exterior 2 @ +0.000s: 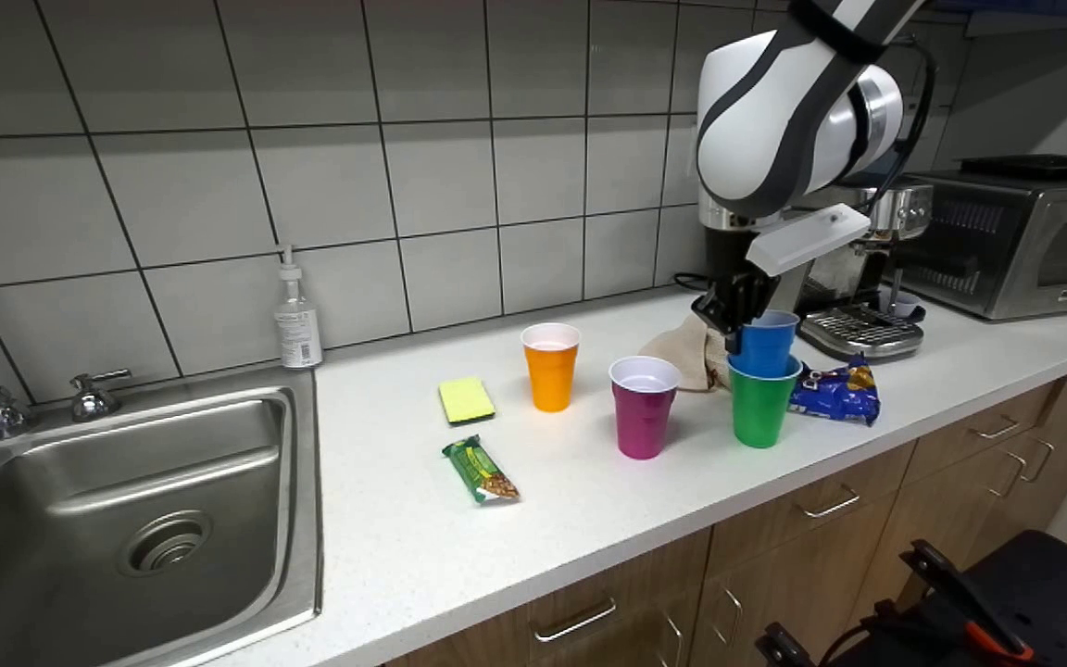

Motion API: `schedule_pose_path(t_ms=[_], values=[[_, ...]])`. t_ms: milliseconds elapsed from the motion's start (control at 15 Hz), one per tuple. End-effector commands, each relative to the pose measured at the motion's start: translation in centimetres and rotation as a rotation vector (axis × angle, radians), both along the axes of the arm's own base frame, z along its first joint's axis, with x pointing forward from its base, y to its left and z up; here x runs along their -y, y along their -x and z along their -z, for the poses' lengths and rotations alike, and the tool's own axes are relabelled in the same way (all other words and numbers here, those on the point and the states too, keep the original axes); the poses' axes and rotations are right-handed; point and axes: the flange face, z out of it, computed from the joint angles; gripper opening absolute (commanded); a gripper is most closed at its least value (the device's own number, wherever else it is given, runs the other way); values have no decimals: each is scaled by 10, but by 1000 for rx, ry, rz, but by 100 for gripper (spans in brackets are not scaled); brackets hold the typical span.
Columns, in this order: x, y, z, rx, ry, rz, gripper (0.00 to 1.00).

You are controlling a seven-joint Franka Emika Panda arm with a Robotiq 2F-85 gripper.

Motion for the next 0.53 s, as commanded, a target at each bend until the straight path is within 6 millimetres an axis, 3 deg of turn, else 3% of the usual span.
schedule_pose_path(t_ms=[0,133,467], values=[[2,7,-9,11,-1,9,28],[3,8,-10,14,-2,13,33],[4,8,-11,18,-3,19,69]])
